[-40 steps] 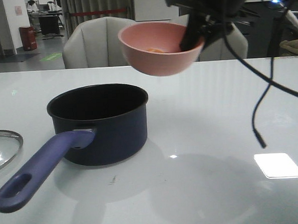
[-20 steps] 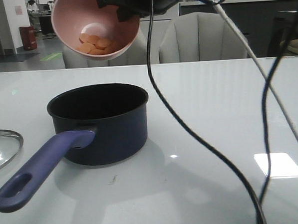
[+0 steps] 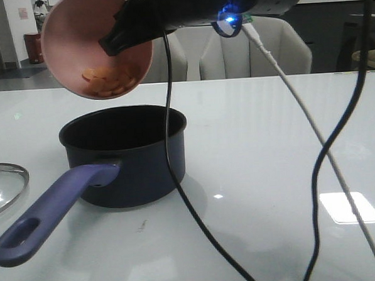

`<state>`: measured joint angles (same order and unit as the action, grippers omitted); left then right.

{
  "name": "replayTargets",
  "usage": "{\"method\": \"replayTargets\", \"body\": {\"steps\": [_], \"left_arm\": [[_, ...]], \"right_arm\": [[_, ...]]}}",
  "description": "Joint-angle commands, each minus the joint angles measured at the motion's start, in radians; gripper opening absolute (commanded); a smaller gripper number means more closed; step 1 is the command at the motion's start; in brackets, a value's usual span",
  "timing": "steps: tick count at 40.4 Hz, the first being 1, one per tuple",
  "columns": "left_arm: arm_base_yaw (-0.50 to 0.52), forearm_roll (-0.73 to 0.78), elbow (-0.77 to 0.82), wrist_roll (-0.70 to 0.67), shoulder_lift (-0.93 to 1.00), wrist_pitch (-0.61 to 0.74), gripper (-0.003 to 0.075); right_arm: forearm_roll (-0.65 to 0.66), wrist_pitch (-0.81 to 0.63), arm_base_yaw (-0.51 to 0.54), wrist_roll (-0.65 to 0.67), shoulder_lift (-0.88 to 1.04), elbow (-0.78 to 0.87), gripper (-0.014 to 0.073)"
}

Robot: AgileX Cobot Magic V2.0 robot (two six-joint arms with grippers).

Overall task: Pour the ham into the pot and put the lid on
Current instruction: 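Tilt the pink bowl to pour the ham slices into the saucepan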

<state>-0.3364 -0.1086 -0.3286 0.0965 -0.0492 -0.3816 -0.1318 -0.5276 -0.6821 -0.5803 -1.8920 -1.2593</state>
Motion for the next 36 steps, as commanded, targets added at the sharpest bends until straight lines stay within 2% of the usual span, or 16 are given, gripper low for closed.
{"method": "replayTargets", "body": {"steps": [1, 4, 10, 13, 18, 25, 36], "left_arm": [[-0.008, -0.01, -0.025, -0.002, -0.01, 0.076, 0.0585], [-0.008, -0.01, -0.025, -0.002, -0.01, 0.076, 0.0585], [-0.008, -0.01, -0.025, -0.002, -0.01, 0.076, 0.0585], [-0.008, -0.01, -0.025, -0.002, -0.01, 0.076, 0.0585], [-0.008, -0.01, -0.025, -0.002, -0.01, 0.076, 0.0585], [-0.008, -0.01, -0.025, -0.002, -0.01, 0.076, 0.0585], [-0.008, -0.01, -0.025, -0.002, -0.01, 0.076, 0.0585]], "right_arm": [[-0.032, -0.141, -0.009, -0.118, 0.049, -0.025, 0.0134], [-0.075, -0.173, -0.017, -0.228, 0.043, -0.024, 0.0134], [-0.137, -0.314, -0.033, -0.339, 0.025, -0.011, 0.0134], [-0.137, -0.416, -0.042, -0.382, 0.009, 0.01, 0.0134], [-0.133, -0.585, -0.054, -0.524, -0.033, 0.043, 0.0133], [-0.099, -0.757, -0.055, -0.659, -0.093, 0.054, 0.0133], [-0.002, -0.76, -0.055, -0.794, -0.125, 0.056, 0.0133]]}}
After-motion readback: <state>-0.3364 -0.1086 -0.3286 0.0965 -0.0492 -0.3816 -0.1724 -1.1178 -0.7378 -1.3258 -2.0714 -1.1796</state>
